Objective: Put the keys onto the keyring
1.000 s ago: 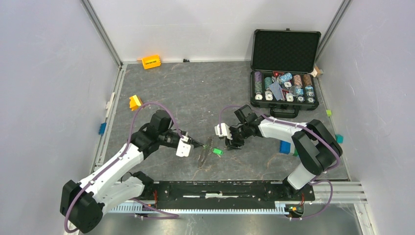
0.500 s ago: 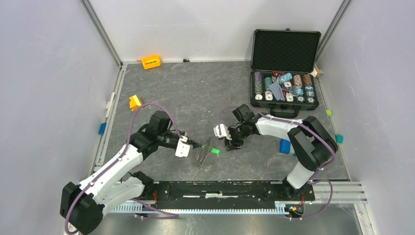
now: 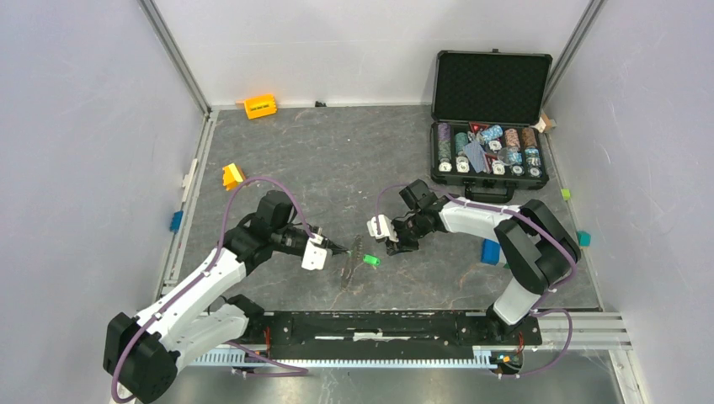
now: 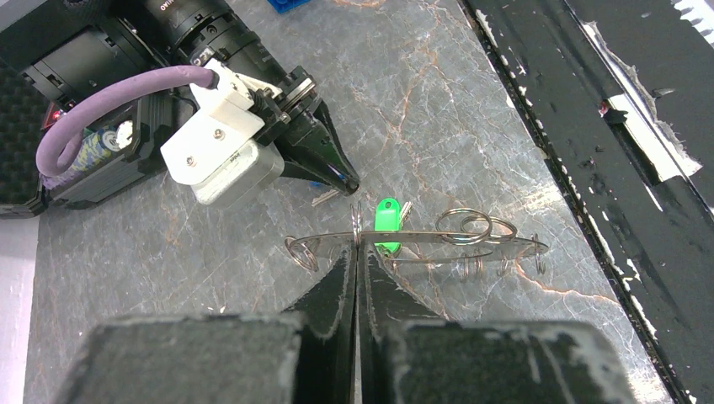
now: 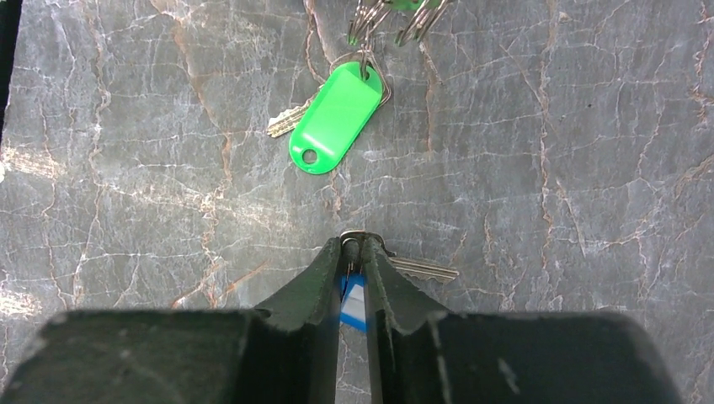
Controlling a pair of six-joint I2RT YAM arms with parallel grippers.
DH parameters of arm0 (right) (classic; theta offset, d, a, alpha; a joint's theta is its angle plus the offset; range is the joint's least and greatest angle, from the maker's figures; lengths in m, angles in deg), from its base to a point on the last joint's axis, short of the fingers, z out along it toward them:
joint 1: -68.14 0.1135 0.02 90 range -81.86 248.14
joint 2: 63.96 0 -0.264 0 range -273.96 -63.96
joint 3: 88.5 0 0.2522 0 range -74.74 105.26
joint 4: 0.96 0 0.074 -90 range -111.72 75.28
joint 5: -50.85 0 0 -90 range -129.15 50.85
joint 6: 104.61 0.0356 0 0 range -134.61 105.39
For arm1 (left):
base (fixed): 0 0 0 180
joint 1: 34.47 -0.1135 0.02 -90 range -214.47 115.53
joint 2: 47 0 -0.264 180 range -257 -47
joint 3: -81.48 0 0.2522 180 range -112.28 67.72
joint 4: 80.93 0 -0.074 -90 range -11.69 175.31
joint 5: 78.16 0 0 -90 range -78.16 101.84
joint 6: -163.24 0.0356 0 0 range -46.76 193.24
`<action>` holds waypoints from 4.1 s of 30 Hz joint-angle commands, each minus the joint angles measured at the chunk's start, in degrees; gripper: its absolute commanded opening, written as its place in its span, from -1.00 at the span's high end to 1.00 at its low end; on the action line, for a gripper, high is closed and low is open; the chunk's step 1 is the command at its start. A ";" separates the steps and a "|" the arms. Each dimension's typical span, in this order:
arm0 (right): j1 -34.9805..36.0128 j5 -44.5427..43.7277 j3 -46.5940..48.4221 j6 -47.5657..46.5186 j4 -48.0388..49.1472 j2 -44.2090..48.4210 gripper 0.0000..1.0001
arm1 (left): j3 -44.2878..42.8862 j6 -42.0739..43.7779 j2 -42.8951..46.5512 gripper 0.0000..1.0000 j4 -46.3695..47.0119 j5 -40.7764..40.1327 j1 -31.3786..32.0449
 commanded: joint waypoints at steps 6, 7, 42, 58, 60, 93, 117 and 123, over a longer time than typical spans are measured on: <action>-0.12 -1.36 1.74 -0.13 -2.47 2.56 0.74 | -1.19 -0.51 -1.23 0.96 0.90 1.98 -0.44; -0.21 -1.27 1.96 0.14 -2.56 2.82 0.72 | -1.30 -0.48 -1.39 0.96 0.89 1.99 -0.43; -3.39 -0.72 0.59 3.34 -2.39 1.93 0.41 | -1.35 -0.19 -0.90 0.96 0.81 2.16 -0.44; -3.34 -0.15 -0.51 2.56 -3.06 1.85 0.46 | -1.45 0.15 -0.98 0.96 0.63 2.16 -0.44; -3.30 -0.08 -0.86 2.53 -3.00 1.84 0.46 | -1.38 0.22 -0.92 0.96 0.65 2.20 -0.44; -3.82 1.80 1.06 4.57 -2.77 5.49 1.00 | -1.09 0.44 -1.50 0.96 0.63 3.21 -0.44; -3.45 5.58 8.36 -4.67 -11.60 23.20 1.00 | -12.98 6.83 -11.61 0.96 -10.12 11.86 -0.01; 1.11 4.50 11.51 -6.55 -14.24 25.31 1.00 | -15.93 16.99 -13.75 0.96 -17.64 12.01 0.52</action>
